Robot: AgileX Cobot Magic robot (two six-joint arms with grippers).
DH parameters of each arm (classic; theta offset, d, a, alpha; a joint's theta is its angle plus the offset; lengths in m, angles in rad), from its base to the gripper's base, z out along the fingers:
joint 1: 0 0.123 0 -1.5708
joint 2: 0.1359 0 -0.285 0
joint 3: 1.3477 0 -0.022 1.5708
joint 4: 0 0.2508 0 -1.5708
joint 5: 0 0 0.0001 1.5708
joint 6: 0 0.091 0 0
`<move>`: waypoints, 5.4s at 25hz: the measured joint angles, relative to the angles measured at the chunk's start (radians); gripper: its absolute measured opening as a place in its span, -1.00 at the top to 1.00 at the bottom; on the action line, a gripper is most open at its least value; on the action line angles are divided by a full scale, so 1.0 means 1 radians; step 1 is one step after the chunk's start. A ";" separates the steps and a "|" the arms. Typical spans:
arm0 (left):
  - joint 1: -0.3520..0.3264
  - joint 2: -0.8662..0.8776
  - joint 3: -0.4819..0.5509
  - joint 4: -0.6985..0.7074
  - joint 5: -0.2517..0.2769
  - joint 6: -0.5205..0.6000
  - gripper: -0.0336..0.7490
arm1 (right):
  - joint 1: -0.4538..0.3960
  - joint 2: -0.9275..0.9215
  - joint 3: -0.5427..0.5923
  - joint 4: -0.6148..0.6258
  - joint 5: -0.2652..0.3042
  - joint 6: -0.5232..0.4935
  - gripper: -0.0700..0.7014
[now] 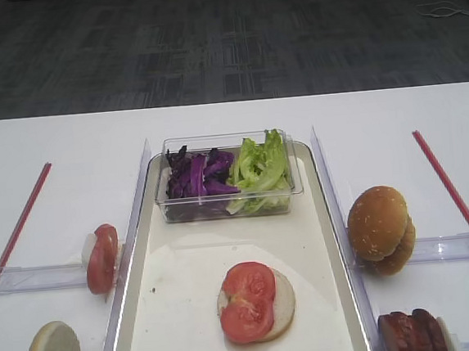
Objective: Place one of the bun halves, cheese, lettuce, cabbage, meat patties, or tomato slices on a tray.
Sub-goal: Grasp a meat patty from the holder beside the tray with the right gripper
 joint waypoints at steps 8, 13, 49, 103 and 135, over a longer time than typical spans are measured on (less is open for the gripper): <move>0.000 0.000 0.000 0.000 0.000 0.000 -0.13 | 0.000 0.000 0.000 0.002 0.000 0.000 -0.40; 0.000 0.000 0.000 0.000 0.000 0.000 -0.13 | 0.000 0.000 0.000 0.002 0.000 0.002 -0.40; 0.000 0.000 0.000 0.000 -0.002 0.000 -0.13 | 0.014 0.377 -0.193 -0.019 0.134 0.056 -0.40; 0.000 0.000 0.000 0.000 -0.002 0.000 -0.13 | 0.054 1.097 -0.208 -0.033 0.097 0.083 -0.40; 0.000 0.000 0.000 0.000 -0.002 0.000 -0.13 | 0.054 1.099 -0.208 0.178 0.068 0.039 -0.23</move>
